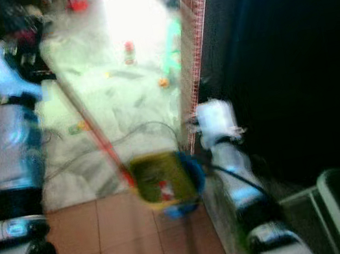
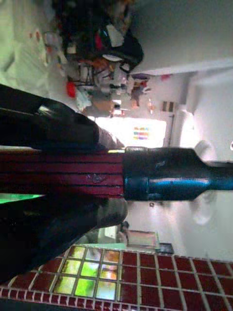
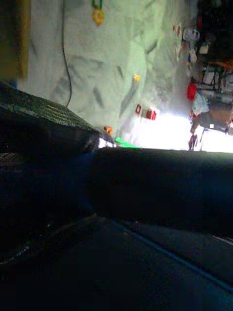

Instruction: Sweep floor

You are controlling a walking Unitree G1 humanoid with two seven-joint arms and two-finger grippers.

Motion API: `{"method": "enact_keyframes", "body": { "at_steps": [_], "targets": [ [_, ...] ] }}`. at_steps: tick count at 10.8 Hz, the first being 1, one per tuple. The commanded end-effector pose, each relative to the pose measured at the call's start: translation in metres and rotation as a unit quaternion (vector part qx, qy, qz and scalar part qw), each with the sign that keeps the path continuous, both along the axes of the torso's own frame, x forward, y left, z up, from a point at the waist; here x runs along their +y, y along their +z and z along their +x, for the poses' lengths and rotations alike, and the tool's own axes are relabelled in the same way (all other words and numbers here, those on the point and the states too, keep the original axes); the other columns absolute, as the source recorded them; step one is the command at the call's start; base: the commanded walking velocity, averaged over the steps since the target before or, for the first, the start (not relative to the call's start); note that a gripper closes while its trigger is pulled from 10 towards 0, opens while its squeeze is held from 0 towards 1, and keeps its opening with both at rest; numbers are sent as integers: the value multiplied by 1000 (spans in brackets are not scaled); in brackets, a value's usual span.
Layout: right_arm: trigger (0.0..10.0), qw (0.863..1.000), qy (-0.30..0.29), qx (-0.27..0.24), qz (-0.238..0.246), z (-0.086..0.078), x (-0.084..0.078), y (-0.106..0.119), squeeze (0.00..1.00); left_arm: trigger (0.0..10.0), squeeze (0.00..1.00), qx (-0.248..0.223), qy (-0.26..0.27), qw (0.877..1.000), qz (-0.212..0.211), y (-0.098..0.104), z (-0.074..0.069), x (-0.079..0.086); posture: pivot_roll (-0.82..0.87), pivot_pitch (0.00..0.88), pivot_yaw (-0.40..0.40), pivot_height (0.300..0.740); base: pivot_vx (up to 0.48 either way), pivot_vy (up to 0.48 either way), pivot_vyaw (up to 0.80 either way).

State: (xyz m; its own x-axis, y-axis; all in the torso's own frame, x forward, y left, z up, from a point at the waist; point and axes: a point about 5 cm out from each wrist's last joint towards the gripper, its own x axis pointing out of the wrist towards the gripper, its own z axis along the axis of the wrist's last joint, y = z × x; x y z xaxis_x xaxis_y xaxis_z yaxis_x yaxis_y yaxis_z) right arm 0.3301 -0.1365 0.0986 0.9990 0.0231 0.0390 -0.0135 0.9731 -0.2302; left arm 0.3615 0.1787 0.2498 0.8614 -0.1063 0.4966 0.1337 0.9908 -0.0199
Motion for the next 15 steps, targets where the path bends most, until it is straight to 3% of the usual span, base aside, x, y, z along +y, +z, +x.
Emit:
{"method": "enact_keyframes", "body": {
  "at_steps": [1,5,8,11,15],
  "targets": [
    [10000,1000,-13,-14,-7,3,-12,8,0,10000,0,-56,-5,998,14,26,-2,-11,-37,0,-5,740,0,0,0],
    [10000,1000,-11,-13,-7,3,-10,7,0,10000,0,-71,-12,997,38,23,-4,-30,-36,0,-6,740,0,0,0],
    [10000,1000,-8,-13,-6,4,-9,7,0,10000,0,-102,-25,989,107,19,-8,-50,-37,0,-4,740,0,0,0],
    [10000,1000,-8,-12,-4,4,-7,7,0,10000,0,-111,-43,987,107,15,-9,-70,-39,0,0,740,0,0,0],
    [10000,1000,-10,-13,-2,4,-6,7,0,10000,0,-152,-93,966,185,-5,-23,-112,-42,0,3,740,0,0,0]
  ]
}}
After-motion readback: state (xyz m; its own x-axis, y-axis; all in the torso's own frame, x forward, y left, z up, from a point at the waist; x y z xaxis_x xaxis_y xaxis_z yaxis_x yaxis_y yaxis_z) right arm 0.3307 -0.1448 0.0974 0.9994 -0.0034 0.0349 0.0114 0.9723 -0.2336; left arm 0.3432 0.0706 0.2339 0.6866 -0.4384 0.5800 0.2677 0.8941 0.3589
